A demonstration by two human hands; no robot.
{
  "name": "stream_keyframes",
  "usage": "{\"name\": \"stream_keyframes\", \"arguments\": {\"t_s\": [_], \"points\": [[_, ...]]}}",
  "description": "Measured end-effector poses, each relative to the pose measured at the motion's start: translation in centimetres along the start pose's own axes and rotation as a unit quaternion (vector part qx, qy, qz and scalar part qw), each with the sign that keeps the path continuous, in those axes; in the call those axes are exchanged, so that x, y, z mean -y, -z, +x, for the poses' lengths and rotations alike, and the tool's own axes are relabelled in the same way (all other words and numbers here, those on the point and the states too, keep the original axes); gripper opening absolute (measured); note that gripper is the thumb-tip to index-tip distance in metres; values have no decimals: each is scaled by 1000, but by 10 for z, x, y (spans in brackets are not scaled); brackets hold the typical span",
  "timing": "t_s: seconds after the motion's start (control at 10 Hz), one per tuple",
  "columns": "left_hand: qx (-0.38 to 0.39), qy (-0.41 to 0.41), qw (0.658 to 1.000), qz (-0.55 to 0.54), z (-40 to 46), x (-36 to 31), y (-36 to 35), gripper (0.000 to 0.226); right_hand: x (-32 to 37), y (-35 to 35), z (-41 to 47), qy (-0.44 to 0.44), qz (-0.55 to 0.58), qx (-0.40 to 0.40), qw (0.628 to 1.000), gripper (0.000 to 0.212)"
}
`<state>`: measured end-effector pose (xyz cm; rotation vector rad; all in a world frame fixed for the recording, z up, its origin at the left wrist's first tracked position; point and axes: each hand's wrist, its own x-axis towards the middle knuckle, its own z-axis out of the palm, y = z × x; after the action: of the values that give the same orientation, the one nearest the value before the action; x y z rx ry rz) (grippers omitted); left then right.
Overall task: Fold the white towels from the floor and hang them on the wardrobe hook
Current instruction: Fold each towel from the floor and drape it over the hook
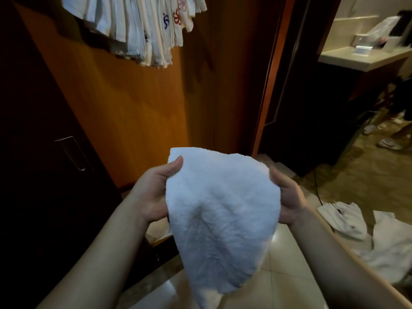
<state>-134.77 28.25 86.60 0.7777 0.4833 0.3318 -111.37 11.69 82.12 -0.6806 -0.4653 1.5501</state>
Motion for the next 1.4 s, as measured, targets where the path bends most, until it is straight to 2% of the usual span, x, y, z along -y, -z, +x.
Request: {"name": "stream_keyframes", "arguments": {"t_s": [0.1, 0.2, 0.3, 0.4, 0.5, 0.6, 0.7, 0.9, 1.0, 1.1, 1.2, 1.3, 1.4], "points": [[-39, -16, 998, 35, 1, 6, 10, 37, -2, 6, 2, -14, -14, -40, 999, 52], [-129, -74, 982, 118, 3, 17, 13, 38, -9, 0, 9, 30, -67, -135, 988, 50], [-231, -155, 945, 172, 6, 32, 9, 32, -24, -12, 14, 110, -177, -226, 952, 31], [-324, -212, 884, 261, 0, 54, 0, 39, -46, -34, 10, 167, -393, -312, 849, 19], [-335, -267, 859, 280, -12, 77, -16, 26, -70, -53, 7, 214, -448, -320, 807, 20], [-304, -272, 872, 272, -18, 95, -35, 27, -93, -62, 8, 220, -431, -291, 825, 27], [-250, -251, 896, 267, -20, 110, -45, 25, -104, -68, 11, 203, -393, -277, 853, 21], [-195, -244, 917, 250, -18, 112, -49, 31, -97, -69, 13, 197, -359, -211, 888, 27], [-158, -219, 941, 204, -19, 110, -48, 43, -93, -68, 9, 196, -323, -173, 909, 31], [-126, -186, 959, 173, -20, 109, -50, 69, -91, -70, 5, 170, -274, -139, 936, 36], [-90, -169, 968, 163, -24, 109, -55, 73, -84, -71, 6, 107, -328, -115, 932, 42], [-82, -140, 948, 273, -20, 106, -47, 70, -69, -70, 6, 42, -436, -103, 893, 40], [-74, -122, 947, 287, -14, 100, -42, 82, -57, -70, 1, 30, -481, -83, 872, 47]]}}
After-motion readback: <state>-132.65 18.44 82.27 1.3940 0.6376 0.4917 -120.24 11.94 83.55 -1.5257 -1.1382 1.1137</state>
